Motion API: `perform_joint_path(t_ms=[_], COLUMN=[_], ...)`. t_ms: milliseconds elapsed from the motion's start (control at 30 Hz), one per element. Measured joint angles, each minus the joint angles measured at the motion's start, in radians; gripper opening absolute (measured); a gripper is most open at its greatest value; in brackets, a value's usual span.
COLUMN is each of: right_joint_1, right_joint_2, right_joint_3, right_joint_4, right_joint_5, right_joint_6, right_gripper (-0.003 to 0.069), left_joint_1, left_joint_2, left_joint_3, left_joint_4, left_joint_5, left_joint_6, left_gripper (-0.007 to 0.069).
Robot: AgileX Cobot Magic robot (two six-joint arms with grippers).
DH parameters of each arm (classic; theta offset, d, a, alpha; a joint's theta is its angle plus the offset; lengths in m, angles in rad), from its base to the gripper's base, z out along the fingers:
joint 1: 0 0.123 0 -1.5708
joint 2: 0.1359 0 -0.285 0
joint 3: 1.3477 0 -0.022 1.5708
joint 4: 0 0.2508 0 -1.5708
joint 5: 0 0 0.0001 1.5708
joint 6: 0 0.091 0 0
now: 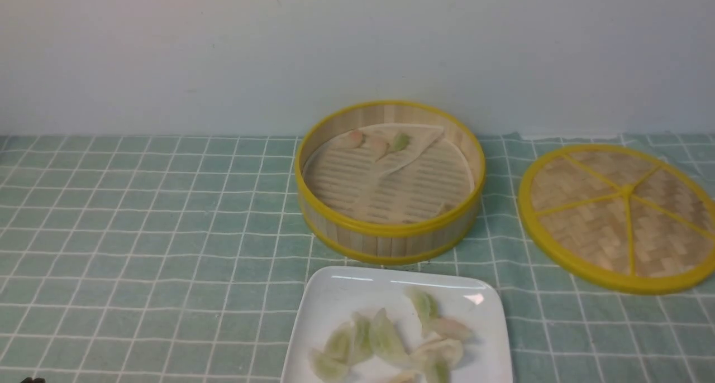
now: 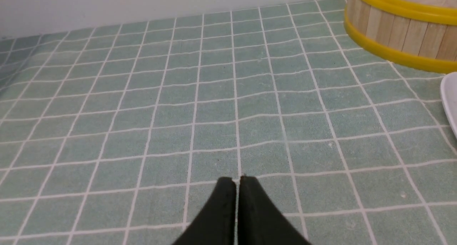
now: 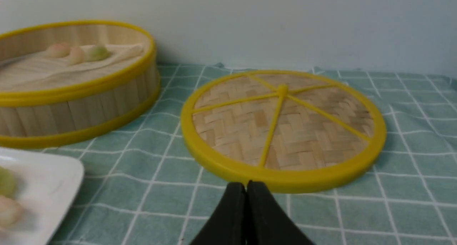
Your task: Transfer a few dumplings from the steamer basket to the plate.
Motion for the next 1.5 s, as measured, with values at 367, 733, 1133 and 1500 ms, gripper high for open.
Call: perform_joint_path(t_ms=[367, 733, 1133, 1500], right_joint_1=[-0.021, -0.021, -0.021, -0.021], right_joint_2=[0.0, 0.0, 0.0, 0.0], right_joint_3=[0.0, 0.0, 0.0, 0.0], right_joint_4=[-0.003, -0.003, -0.003, -0.003], right_joint_5=[0.0, 0.0, 0.0, 0.0], right_joint_6=[-0.001, -0.004, -0.004, -0.004], right_gripper=[-0.0015, -0.0015, -0.0015, -0.0015], left_joint_1=[0.0, 0.0, 0.0, 0.0], left_joint_2=[0.0, 0.0, 0.0, 0.0], left_joint_3=[0.0, 0.0, 0.0, 0.0], left_joint_4=[0.0, 0.0, 0.0, 0.0], left_joint_5=[0.0, 0.0, 0.0, 0.0], left_joint_6=[0.0, 0.0, 0.0, 0.0], left_gripper=[-0.0006, -0.0006, -0.0006, -0.0006])
